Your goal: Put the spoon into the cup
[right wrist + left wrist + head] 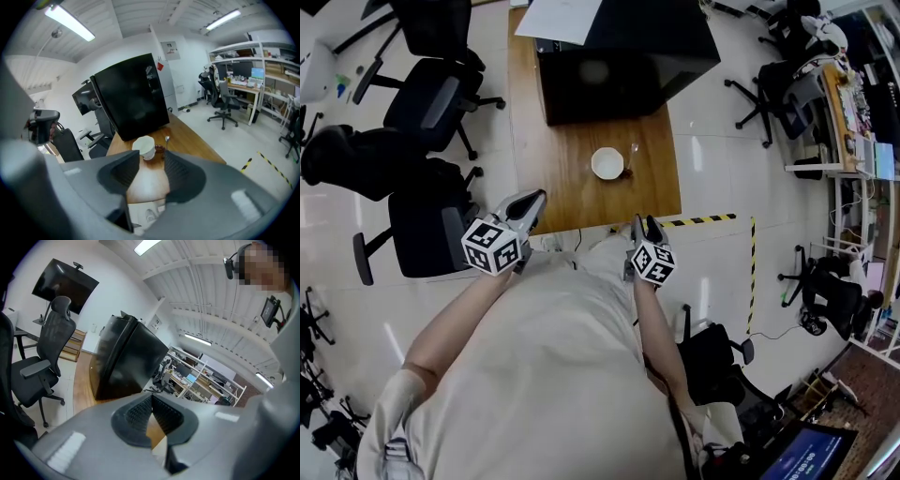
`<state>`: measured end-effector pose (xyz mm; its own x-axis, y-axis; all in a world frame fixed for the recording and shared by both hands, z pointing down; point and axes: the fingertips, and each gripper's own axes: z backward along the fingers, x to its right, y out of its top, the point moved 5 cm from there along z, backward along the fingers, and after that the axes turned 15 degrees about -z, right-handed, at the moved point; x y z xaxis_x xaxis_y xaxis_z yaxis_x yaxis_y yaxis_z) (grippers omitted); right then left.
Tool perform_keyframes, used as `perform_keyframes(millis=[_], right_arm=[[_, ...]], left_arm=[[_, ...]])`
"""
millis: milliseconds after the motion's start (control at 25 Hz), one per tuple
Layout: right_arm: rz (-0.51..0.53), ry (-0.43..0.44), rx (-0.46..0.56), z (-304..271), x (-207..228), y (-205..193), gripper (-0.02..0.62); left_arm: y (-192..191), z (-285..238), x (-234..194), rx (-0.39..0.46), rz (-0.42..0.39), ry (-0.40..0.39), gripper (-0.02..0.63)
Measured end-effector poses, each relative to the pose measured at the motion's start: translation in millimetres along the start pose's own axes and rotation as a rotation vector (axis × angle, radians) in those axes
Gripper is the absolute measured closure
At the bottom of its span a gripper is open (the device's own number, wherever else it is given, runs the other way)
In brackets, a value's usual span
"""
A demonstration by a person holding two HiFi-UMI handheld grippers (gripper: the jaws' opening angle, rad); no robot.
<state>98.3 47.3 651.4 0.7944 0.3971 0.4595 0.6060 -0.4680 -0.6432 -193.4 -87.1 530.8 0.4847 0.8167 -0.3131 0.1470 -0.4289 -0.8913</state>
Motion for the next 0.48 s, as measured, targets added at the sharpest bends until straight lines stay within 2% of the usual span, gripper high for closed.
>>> perform_keyframes(millis=[240,480], right_arm=[[0.040,0.016,-0.033,-32.0,15.1,13.6,0.436],[0.102,0.029,-0.102,-79.4,33.2,17.4,0.436]], left_arm=[[4.2,-1.5,-9.3,0.033,0.084,0.069,0.606],[11.9,-11.3,-8.6,0.026,0.037,0.134,0.606]])
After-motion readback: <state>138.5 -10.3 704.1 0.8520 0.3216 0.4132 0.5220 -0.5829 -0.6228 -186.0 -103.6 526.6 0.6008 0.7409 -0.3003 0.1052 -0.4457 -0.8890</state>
